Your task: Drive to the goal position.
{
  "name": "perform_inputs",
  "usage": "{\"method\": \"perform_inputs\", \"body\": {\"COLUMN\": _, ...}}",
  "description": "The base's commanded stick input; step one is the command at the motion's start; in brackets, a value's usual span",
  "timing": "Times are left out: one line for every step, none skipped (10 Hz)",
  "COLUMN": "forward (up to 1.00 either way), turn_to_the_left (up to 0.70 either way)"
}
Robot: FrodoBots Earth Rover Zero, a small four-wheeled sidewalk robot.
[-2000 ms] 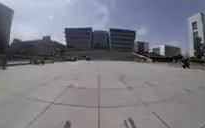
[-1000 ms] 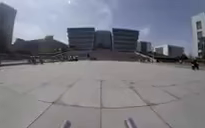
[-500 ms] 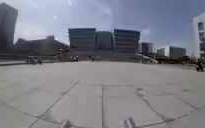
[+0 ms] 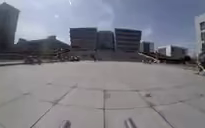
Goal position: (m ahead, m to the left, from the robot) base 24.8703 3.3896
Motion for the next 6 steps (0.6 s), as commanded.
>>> {"method": "perform_inputs", "body": {"forward": 0.85, "turn_to_the_left": -0.34}}
{"method": "perform_inputs", "body": {"forward": 0.85, "turn_to_the_left": -0.34}}
{"method": "perform_inputs", "body": {"forward": 0.85, "turn_to_the_left": -0.34}}
{"method": "perform_inputs", "body": {"forward": 0.85, "turn_to_the_left": -0.34}}
{"method": "perform_inputs", "body": {"forward": 0.85, "turn_to_the_left": -0.34}}
{"method": "perform_inputs", "body": {"forward": 0.85, "turn_to_the_left": -0.34}}
